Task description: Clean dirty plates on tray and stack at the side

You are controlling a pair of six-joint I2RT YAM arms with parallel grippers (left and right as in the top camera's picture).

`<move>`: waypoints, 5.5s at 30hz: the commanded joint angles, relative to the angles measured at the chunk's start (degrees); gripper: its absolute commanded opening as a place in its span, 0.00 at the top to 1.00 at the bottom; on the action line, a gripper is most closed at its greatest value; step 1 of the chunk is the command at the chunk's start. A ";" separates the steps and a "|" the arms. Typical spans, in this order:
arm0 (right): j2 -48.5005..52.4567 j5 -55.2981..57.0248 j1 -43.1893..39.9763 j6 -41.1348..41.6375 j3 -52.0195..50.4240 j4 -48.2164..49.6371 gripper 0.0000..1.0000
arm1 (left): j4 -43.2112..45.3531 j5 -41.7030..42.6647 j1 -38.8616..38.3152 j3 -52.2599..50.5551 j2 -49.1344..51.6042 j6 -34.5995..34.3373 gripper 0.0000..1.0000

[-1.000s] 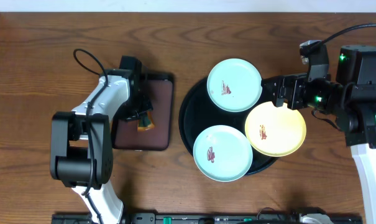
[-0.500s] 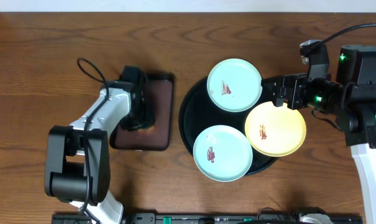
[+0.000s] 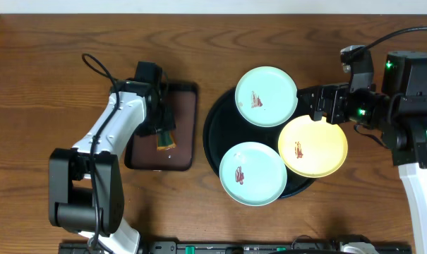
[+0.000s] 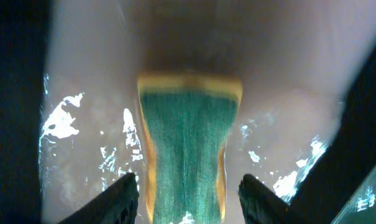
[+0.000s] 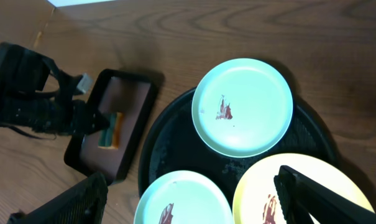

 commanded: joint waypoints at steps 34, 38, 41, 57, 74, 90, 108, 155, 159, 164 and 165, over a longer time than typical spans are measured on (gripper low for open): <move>0.02 -0.90 -0.17 0.72 1.22 -0.13 0.14 | 11.45 1.90 -5.40 -14.27 -0.46 -0.09 0.49; 0.02 -0.90 -0.17 0.72 1.22 -0.15 0.14 | 11.37 1.25 -4.92 -13.35 0.07 -0.11 0.93; 0.00 -0.90 -0.17 0.72 1.22 -0.15 0.14 | 4.50 1.22 -4.61 -8.76 -1.49 -0.09 0.93; 0.00 -0.90 -0.17 0.72 1.22 -0.15 0.14 | 5.99 -10.01 -4.63 -1.33 8.26 -10.40 0.46; 0.02 -0.87 -0.17 0.72 1.22 -0.13 0.12 | 7.45 -7.76 -4.68 -0.59 0.74 1.29 0.30; 0.02 -0.90 -0.17 0.72 1.22 -0.83 0.13 | 8.59 -6.23 -4.68 1.33 3.93 2.78 0.92; 0.02 3.80 -0.17 0.68 0.76 -0.96 0.10 | 9.14 -1.38 -4.70 -8.50 3.28 -8.90 0.66; 5.55 6.47 -0.17 0.68 0.35 -1.46 0.09 | 0.04 -5.14 -4.37 -1.05 -3.06 -2.40 0.93; 5.88 6.49 -0.17 0.68 0.35 -1.42 0.08 | 4.66 -7.98 -4.37 -4.15 0.57 -2.36 0.93; 8.70 6.43 -0.17 0.68 0.35 -1.66 0.13 | 7.04 -7.54 -4.37 -5.29 6.75 -2.38 0.93; 9.51 6.45 0.09 0.68 0.35 -1.62 0.16 | 6.99 -7.54 -4.37 -5.25 6.67 -2.38 0.93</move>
